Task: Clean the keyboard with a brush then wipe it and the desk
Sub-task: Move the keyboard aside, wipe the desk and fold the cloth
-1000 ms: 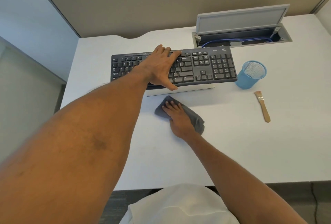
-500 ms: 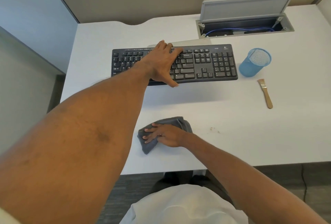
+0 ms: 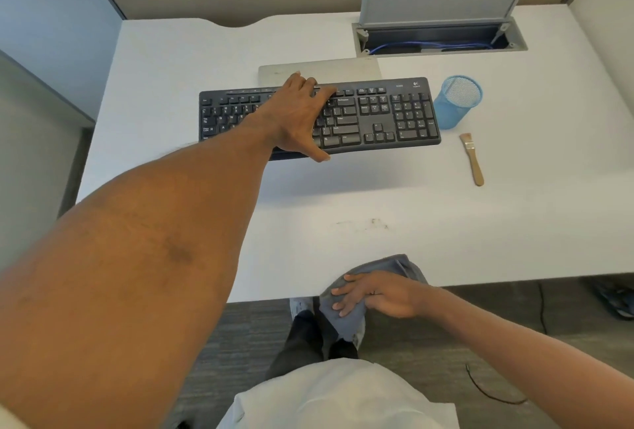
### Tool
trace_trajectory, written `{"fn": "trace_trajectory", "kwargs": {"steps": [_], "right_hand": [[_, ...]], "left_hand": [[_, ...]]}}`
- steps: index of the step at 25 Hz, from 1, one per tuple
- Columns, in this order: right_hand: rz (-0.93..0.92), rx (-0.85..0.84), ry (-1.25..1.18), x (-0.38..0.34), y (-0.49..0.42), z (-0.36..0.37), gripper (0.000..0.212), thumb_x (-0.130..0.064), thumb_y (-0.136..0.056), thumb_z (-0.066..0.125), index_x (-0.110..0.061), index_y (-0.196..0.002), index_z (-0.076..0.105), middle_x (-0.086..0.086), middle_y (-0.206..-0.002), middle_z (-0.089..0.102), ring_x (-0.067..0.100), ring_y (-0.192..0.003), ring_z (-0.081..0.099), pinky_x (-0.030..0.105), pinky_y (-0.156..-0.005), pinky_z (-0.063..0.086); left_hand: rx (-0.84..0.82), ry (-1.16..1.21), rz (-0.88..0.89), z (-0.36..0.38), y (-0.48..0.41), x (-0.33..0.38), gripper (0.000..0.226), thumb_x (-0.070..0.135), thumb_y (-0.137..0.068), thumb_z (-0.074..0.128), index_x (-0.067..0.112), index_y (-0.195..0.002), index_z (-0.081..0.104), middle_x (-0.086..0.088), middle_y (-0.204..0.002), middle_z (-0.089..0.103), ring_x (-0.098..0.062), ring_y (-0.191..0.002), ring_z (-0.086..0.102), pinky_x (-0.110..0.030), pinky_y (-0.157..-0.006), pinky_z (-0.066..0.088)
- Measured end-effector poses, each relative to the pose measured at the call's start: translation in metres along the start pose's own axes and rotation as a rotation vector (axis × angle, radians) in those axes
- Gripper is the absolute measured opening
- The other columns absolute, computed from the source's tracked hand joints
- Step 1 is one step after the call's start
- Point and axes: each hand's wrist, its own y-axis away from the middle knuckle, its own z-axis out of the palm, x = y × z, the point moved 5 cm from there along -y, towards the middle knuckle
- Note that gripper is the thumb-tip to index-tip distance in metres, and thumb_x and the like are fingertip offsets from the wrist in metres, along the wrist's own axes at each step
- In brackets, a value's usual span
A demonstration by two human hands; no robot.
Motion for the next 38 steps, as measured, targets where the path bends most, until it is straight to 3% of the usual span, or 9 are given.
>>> {"fn": "trace_trajectory", "kwargs": {"steps": [4, 8, 11, 13, 15, 18, 23, 31, 38], "right_hand": [[0.169, -0.041, -0.01, 0.035, 0.067, 0.001, 0.05, 0.004, -0.093, 0.046, -0.027, -0.115, 0.078, -0.013, -0.13, 0.07, -0.005, -0.129, 0.054, 0.018, -0.119, 0.028], [0.343, -0.092, -0.041, 0.057, 0.117, -0.035, 0.045, 0.002, -0.084, 0.049, -0.024, -0.1, 0.082, 0.003, -0.112, 0.078, 0.014, -0.1, 0.071, 0.041, -0.099, 0.054], [0.294, 0.354, -0.531, 0.025, 0.13, -0.1, 0.041, 0.009, -0.086, 0.048, -0.009, -0.099, 0.083, 0.012, -0.106, 0.078, 0.027, -0.104, 0.073, 0.038, -0.094, 0.055], [0.287, 0.778, -0.652, 0.019, 0.134, -0.138, 0.048, 0.008, -0.089, 0.046, -0.02, -0.098, 0.084, 0.004, -0.104, 0.079, 0.024, -0.106, 0.071, 0.036, -0.092, 0.054], [0.216, 1.072, -0.553, 0.017, 0.132, -0.15, 0.05, 0.007, -0.095, 0.042, -0.02, -0.119, 0.077, 0.001, -0.12, 0.076, 0.021, -0.119, 0.067, 0.037, -0.1, 0.051], [0.325, 1.24, -0.22, 0.05, 0.117, -0.12, 0.051, -0.003, -0.104, 0.038, -0.021, -0.15, 0.05, 0.004, -0.149, 0.056, 0.026, -0.135, 0.055, 0.05, -0.114, 0.043], [0.495, 1.218, 0.161, 0.074, 0.059, -0.074, 0.058, -0.005, -0.102, 0.038, -0.001, -0.159, 0.027, 0.017, -0.166, 0.025, 0.034, -0.155, 0.023, 0.054, -0.127, 0.019], [0.203, 1.224, 0.159, 0.024, -0.043, -0.085, 0.055, -0.012, -0.099, 0.031, 0.002, -0.151, 0.044, 0.016, -0.159, 0.042, 0.03, -0.151, 0.034, 0.052, -0.125, 0.025], [-0.109, 0.676, -0.111, 0.0, -0.114, -0.087, 0.043, 0.0, -0.101, 0.037, -0.005, -0.131, 0.067, 0.005, -0.148, 0.056, 0.012, -0.145, 0.04, 0.021, -0.125, 0.013]], "left_hand": [[0.006, -0.008, 0.024, 0.0, 0.002, 0.018, 0.135, 0.084, -0.066, 0.078, 0.015, -0.165, 0.018, -0.023, -0.153, 0.041, -0.04, -0.142, 0.033, -0.052, -0.125, 0.021], [0.009, -0.031, 0.019, -0.001, 0.003, 0.026, 0.137, 0.085, -0.065, 0.077, 0.016, -0.166, 0.016, -0.023, -0.155, 0.04, -0.041, -0.144, 0.031, -0.052, -0.126, 0.02], [0.018, -0.034, 0.006, -0.004, 0.003, 0.023, 0.138, 0.087, -0.064, 0.076, 0.016, -0.166, 0.015, -0.023, -0.155, 0.04, -0.042, -0.144, 0.031, -0.054, -0.126, 0.022], [0.02, -0.035, -0.01, -0.007, 0.001, 0.019, 0.139, 0.088, -0.063, 0.075, 0.017, -0.166, 0.015, -0.023, -0.155, 0.039, -0.042, -0.145, 0.03, -0.054, -0.126, 0.022], [0.023, -0.032, -0.022, -0.009, -0.002, 0.015, 0.14, 0.088, -0.063, 0.075, 0.017, -0.166, 0.014, -0.024, -0.155, 0.039, -0.043, -0.145, 0.03, -0.054, -0.127, 0.02], [0.024, -0.022, -0.039, -0.011, -0.006, 0.009, 0.14, 0.087, -0.062, 0.076, 0.016, -0.166, 0.015, -0.024, -0.153, 0.041, -0.043, -0.143, 0.031, -0.053, -0.127, 0.021], [0.005, -0.028, -0.04, -0.009, -0.02, 0.0, 0.139, 0.087, -0.063, 0.076, 0.016, -0.166, 0.015, -0.024, -0.153, 0.041, -0.042, -0.143, 0.032, -0.052, -0.127, 0.019], [-0.005, -0.003, -0.02, 0.0, -0.044, -0.015, 0.138, 0.091, -0.062, 0.07, 0.017, -0.165, 0.016, -0.024, -0.152, 0.042, -0.043, -0.142, 0.033, -0.055, -0.127, 0.021], [-0.03, -0.02, -0.018, -0.003, -0.046, -0.015, 0.137, 0.088, -0.066, 0.073, 0.016, -0.167, 0.013, -0.025, -0.158, 0.037, -0.043, -0.147, 0.029, -0.053, -0.128, 0.016]]}}
